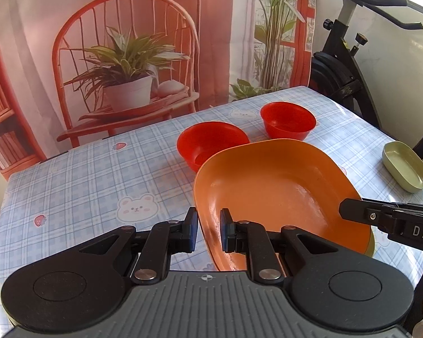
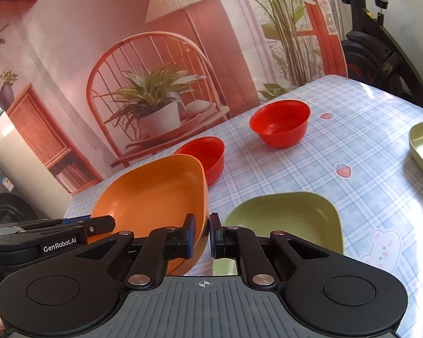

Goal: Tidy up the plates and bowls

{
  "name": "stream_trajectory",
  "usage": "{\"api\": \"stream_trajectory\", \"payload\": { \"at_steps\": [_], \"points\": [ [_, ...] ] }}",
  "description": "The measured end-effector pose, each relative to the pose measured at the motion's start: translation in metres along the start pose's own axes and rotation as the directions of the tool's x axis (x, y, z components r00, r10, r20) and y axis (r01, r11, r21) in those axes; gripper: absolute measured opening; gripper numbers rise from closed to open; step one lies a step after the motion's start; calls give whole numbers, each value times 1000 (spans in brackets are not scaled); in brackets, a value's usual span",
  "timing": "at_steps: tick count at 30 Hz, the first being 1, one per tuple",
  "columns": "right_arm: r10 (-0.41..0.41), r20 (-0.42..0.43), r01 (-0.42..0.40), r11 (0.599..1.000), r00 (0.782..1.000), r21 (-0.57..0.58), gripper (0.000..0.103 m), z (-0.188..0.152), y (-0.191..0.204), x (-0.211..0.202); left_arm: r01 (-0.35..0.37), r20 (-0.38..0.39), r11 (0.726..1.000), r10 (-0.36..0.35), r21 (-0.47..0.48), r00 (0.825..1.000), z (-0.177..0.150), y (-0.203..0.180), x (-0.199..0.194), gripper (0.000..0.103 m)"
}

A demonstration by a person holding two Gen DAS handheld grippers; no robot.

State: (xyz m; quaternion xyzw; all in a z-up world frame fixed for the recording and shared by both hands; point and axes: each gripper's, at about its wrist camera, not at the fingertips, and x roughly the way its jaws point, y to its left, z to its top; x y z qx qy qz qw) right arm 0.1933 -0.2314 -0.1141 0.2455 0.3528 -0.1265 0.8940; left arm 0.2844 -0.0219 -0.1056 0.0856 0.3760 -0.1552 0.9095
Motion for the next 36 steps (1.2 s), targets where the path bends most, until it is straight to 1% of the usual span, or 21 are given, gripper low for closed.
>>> {"api": "stream_trajectory", "payload": {
  "at_steps": [6,9,13,18,23,27,30,36],
  "points": [
    [-56,-2,56,997,998,59,10,-4,-49,-14,56,-33,996,-54,64,998,4,-44,29,18],
    [-81,-8,81,992,997,93,10,-6,-67,-14,64,-59,993,-59,96,997,3,-59,43,18],
    [-105,-30,108,987,994,117,11,-13,-83,-11,69,-98,989,-56,133,994,1,-73,61,18],
    [-109,-57,115,985,992,132,11,-18,-92,-5,65,-124,986,-47,150,991,-1,-79,72,18],
    [-106,-69,114,986,992,123,11,-21,-94,0,46,-121,986,-26,162,992,-1,-81,77,18],
    [-113,-95,124,985,989,122,11,-24,-95,6,33,-123,986,-13,166,992,-1,-84,80,18],
    [-112,-94,123,985,989,118,11,-24,-95,7,19,-122,981,5,192,992,-2,-87,82,18],
    [-126,-86,133,987,988,89,11,-24,-93,8,17,-131,981,8,191,991,-4,-87,85,18]
  ]
}}
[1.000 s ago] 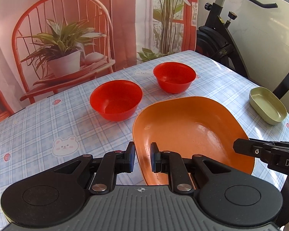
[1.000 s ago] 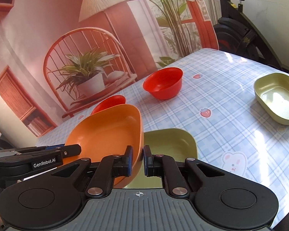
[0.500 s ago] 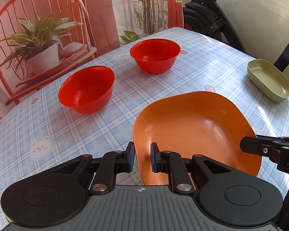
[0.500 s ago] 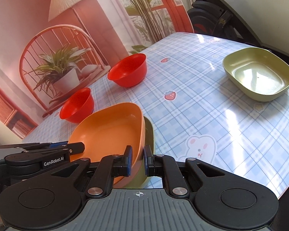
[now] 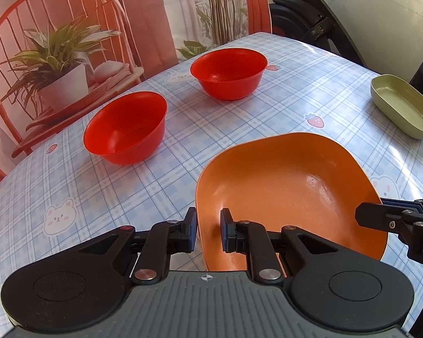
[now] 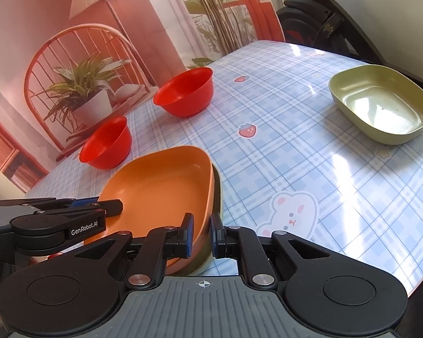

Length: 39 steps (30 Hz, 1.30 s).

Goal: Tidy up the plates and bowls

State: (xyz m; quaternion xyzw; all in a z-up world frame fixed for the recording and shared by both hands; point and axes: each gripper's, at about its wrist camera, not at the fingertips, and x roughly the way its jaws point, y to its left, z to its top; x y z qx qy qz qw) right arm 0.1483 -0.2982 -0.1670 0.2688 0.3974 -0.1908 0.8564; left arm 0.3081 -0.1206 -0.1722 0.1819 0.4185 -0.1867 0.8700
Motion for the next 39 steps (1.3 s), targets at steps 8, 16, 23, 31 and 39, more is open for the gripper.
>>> {"api": "stream_trajectory", "payload": {
  "at_steps": [8,16,23,31,39],
  "points": [
    [-10,6,10,999,1000,-37,15,-2,4,-2,9,-5,1000,-9,3,1000,1,0,2,18],
    [-22,20,23,999,1000,-32,21,-2,1,-6,-2,23,1000,2,-10,1000,1,1,-7,18],
    [-9,40,8,1000,999,8,10,-3,-10,-13,36,63,997,-31,-73,998,5,5,-19,18],
    [11,24,-11,1000,1000,17,4,-8,-13,-6,80,80,991,-72,-106,994,7,1,-24,18],
    [21,27,-21,1000,999,4,13,-3,-11,-11,128,92,983,-117,-132,989,9,-1,-30,18]
  ]
}}
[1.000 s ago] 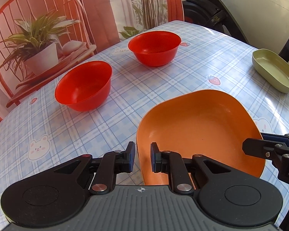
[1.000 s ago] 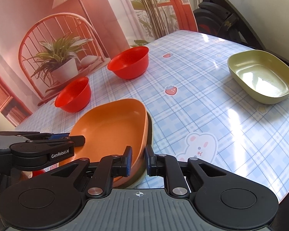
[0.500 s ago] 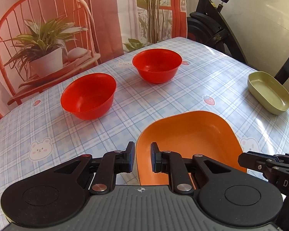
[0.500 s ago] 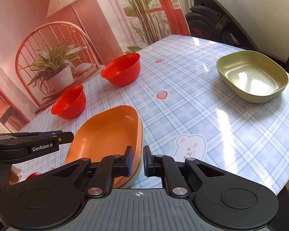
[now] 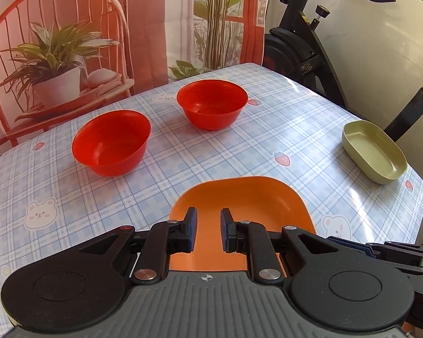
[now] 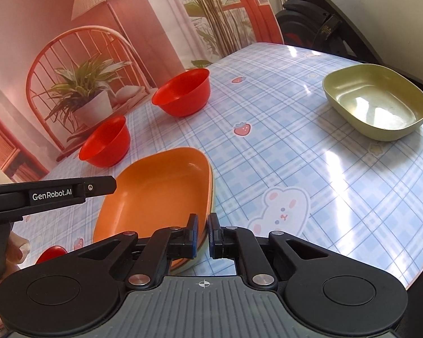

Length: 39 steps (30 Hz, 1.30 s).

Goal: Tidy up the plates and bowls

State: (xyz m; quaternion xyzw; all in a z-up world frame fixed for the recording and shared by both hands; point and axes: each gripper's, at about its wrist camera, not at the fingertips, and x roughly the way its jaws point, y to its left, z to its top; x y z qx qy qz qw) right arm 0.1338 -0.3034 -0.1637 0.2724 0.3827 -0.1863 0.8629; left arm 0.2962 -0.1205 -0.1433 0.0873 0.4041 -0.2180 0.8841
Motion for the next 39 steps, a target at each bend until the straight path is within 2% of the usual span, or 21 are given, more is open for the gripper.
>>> {"api": "stream_trajectory", "payload": {
  "at_steps": [1,7,9,16,22,27,29,31,34,39],
  "points": [
    [0,18,0,1000,1000,-5,16,3,-1,-3,6,3,1000,-6,-7,1000,1,-1,-1,18],
    [-31,151,33,999,988,-17,16,32,-21,-29,64,34,997,-62,-47,997,17,-16,-3,23],
    [-57,183,59,998,981,-7,16,43,-37,-37,82,46,995,-80,-54,996,23,-25,-1,29],
    [-159,246,153,987,956,43,16,69,-103,-58,135,54,990,-133,-37,990,40,-57,20,30],
    [-233,264,217,972,936,90,16,81,-152,-65,158,36,987,-158,-12,987,49,-81,41,30],
    [-271,258,255,962,928,92,16,89,-183,-62,160,14,987,-160,25,987,58,-105,63,31],
    [-287,256,273,958,923,87,17,90,-192,-60,158,16,987,-158,36,987,61,-116,71,41],
    [-301,248,289,954,921,84,18,92,-204,-54,173,15,984,-173,33,985,65,-125,80,46],
    [-323,235,316,946,917,69,19,94,-218,-44,211,9,977,-212,37,977,68,-141,97,46],
    [-337,231,339,940,913,35,20,102,-232,-25,208,-26,978,-208,3,978,70,-159,123,46]
  ]
}}
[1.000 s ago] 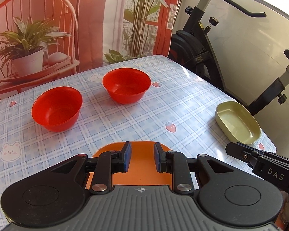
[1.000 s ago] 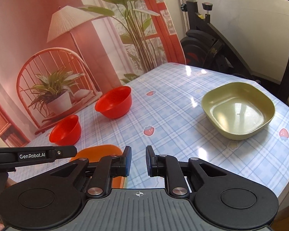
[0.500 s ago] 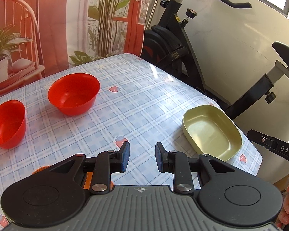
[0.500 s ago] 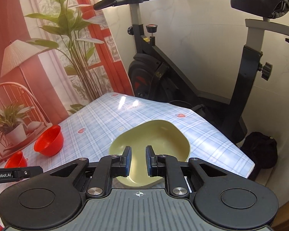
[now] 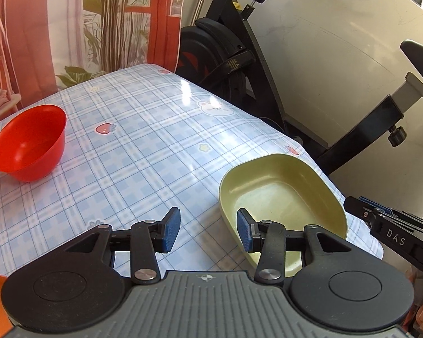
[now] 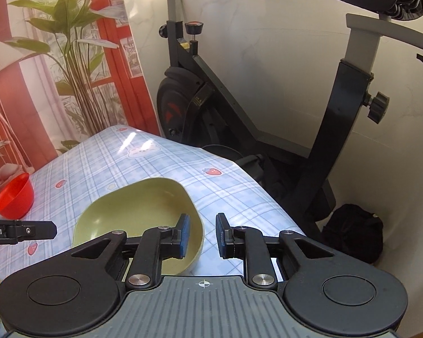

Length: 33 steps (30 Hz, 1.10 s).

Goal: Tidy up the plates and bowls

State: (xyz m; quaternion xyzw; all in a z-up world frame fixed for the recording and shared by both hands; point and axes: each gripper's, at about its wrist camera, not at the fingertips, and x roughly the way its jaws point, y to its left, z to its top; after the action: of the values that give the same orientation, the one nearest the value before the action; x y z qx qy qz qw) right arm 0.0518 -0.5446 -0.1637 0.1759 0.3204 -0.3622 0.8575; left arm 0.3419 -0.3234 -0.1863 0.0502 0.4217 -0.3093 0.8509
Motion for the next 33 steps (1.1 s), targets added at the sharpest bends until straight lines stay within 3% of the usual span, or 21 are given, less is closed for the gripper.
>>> {"api": "stream_trajectory", "payload": {
  "at_steps": [11,18,26,33],
  "points": [
    [51,-30,-52,998,998,-28,19,1,4,34,-5,-35,999,7,36,999,-7,-19,29,46],
    [59,-34,-60,998,998,-26,11,-1,2,37,-35,-59,997,39,70,997,-14,-27,37,45],
    [62,-47,-62,998,997,1,10,-5,-3,41,13,-50,997,-9,78,999,-22,-29,33,18],
    [75,-45,-73,997,996,27,5,-6,0,34,-1,-59,997,5,74,998,-28,-34,26,17]
  ]
}}
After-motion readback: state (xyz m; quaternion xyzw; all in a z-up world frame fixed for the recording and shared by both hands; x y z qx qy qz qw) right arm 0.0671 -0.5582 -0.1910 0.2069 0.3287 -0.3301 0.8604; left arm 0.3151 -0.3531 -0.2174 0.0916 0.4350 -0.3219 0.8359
